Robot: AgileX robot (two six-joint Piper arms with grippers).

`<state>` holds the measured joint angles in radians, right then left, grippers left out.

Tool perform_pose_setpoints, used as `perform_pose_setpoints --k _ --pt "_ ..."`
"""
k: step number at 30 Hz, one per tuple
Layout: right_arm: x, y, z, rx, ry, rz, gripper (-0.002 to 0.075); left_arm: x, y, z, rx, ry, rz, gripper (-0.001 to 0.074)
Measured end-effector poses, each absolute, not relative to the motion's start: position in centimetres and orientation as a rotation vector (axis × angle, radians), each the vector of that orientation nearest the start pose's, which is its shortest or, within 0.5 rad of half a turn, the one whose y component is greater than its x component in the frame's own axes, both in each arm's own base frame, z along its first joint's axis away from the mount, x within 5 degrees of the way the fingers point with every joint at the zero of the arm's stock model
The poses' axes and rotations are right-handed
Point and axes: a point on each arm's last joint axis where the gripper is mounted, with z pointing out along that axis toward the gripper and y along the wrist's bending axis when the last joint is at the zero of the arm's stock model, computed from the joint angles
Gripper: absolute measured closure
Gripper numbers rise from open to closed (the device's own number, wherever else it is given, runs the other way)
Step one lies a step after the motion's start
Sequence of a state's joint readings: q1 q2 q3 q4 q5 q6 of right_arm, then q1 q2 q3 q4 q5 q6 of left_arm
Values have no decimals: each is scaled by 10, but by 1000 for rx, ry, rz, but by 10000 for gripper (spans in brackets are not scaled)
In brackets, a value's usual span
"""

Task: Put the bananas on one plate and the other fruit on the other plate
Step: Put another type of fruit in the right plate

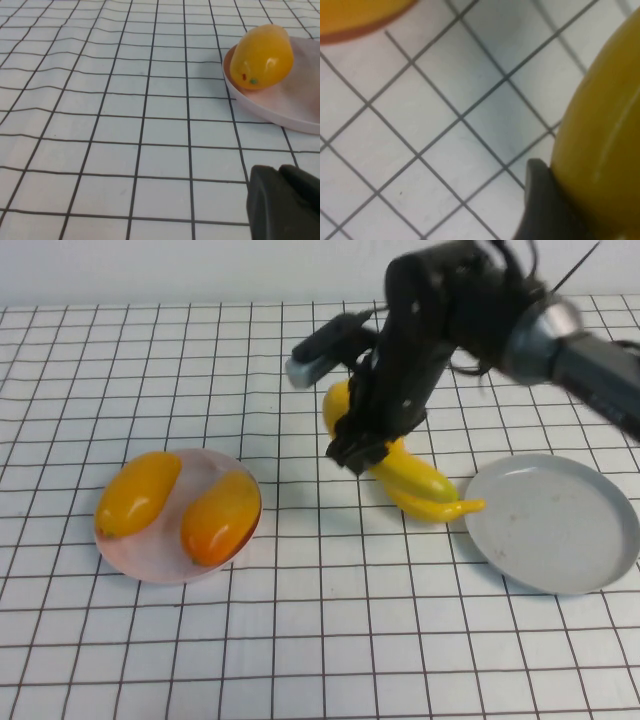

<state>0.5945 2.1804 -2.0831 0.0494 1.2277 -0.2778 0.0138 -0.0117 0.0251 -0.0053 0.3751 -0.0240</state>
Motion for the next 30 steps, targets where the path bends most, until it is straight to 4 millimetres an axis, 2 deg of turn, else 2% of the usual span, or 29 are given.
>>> perform_pose_setpoints --k 2,4,5,7,10,13,18,23,26,30 --pt "385 248 297 -1082 2544 152 409 52 1 172 -39 1872 -12 738" --pt "383 216 311 -982 2577 133 409 52 1 172 -39 1872 -12 738" --pt "382 197 312 -932 2610 117 409 52 1 172 -39 1872 -12 738" --pt "382 161 303 -846 2696 76 409 52 1 172 -39 1872 -12 738" --pt "383 117 272 -739 2838 26 409 52 1 172 -39 1872 -12 738" --pt "383 91 246 -680 2894 8 409 52 1 172 -39 1872 -12 738" --pt "393 68 225 -593 2912 5 403 52 1 172 -39 1872 -12 738" --pt "400 65 213 -574 2898 2 228 52 1 172 -39 1872 -12 738" --pt "402 66 217 -573 2888 7 183 52 1 172 -39 1872 -12 738" --pt "406 77 237 -646 2851 31 206 52 1 172 -39 1872 -12 738"
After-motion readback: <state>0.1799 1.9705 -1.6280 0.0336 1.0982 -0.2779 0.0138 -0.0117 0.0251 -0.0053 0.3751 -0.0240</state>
